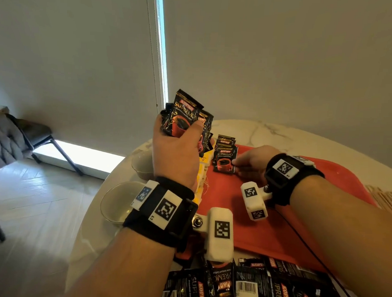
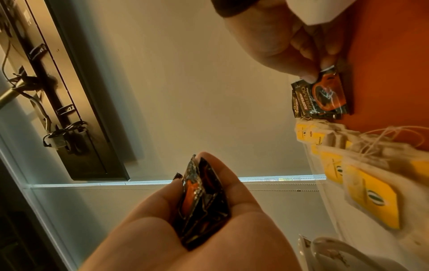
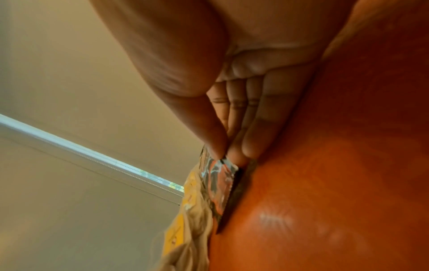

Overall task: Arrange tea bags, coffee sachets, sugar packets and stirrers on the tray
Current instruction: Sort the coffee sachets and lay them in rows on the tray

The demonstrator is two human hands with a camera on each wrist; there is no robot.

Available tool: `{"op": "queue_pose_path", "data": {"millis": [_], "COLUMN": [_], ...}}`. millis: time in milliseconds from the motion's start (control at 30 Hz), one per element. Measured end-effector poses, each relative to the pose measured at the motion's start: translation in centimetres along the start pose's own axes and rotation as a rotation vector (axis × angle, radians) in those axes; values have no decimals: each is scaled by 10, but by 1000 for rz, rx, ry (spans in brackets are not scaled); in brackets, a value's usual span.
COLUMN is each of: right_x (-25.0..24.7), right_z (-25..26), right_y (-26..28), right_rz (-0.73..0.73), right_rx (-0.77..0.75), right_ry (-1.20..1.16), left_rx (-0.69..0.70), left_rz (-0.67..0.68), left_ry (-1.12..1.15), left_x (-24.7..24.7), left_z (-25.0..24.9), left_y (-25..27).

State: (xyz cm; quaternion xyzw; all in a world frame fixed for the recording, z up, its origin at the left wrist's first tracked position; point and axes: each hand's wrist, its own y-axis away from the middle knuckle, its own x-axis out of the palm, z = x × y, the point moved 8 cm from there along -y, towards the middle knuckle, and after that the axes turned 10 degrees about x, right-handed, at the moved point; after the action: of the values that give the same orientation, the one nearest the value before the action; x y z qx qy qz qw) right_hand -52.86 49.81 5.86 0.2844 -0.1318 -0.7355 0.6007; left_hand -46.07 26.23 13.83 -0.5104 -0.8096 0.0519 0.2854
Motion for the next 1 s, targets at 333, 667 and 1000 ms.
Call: {"op": "queue_pose_path", "data": {"millis": [333,667,1000], "right_x": [2,2,-4], "right_z": [2,2,55], "right_y": [4,9,110], "right_rz": [-34,-22,281], "right_rx": [-18,20,-484], "right_ry": [36,6,-205], "left_rx": [-1,-29,-98], "left_rz": [12,29,249], "left_ry": [6,-21,35], "left_x": [0,1,27], "left_z": [2,4,8], "left_y": [2,2,24]}}
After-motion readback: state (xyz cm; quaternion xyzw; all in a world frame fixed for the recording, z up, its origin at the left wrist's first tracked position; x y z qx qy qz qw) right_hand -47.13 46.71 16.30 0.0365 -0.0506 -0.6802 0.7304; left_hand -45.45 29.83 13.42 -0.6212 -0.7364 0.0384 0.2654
